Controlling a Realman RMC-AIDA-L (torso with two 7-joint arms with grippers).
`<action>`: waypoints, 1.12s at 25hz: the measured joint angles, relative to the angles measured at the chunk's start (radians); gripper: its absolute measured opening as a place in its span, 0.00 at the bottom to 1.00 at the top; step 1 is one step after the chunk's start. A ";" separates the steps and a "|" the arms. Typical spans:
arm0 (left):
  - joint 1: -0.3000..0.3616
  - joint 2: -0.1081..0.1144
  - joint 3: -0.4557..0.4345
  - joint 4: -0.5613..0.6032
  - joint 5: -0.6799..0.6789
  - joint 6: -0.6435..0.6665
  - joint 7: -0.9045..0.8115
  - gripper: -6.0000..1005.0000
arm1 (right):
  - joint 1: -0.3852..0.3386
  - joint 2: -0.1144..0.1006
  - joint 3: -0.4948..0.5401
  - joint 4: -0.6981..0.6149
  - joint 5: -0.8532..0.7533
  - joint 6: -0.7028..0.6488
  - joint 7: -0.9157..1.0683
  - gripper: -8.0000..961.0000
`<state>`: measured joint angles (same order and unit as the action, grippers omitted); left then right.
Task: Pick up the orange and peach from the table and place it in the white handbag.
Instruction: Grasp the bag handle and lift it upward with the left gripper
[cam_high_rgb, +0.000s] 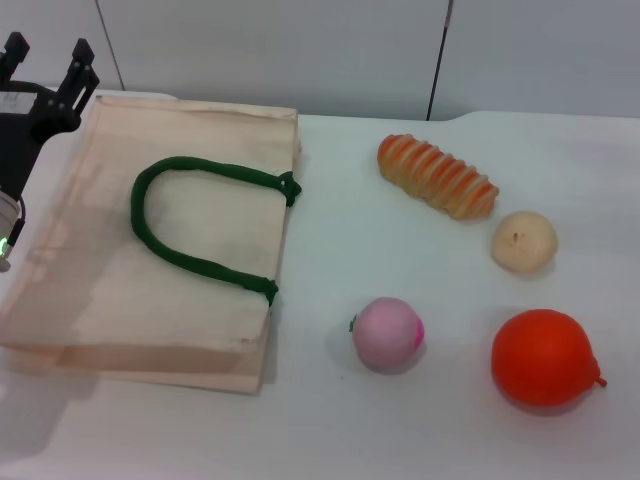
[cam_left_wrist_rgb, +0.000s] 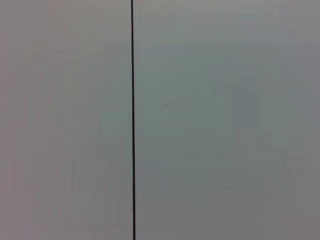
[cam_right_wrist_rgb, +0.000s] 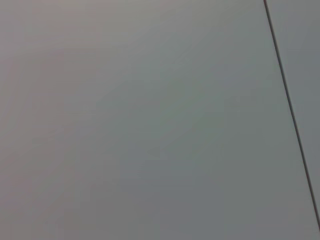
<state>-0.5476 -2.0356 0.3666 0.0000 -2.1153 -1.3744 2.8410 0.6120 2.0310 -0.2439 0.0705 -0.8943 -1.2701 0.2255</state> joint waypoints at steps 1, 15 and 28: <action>0.000 0.000 0.000 0.000 0.000 0.000 0.000 0.77 | 0.000 0.000 0.000 0.000 0.000 0.000 0.000 0.93; -0.008 0.003 0.007 0.000 0.006 0.028 -0.012 0.77 | 0.007 -0.001 -0.006 0.000 -0.008 0.017 0.013 0.92; -0.031 0.013 0.014 0.042 0.170 0.180 -0.285 0.77 | -0.018 -0.014 -0.071 -0.232 -0.356 0.042 0.516 0.92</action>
<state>-0.5787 -2.0225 0.3805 0.0417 -1.9448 -1.1939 2.5564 0.5944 2.0172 -0.3154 -0.1610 -1.2503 -1.2282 0.7412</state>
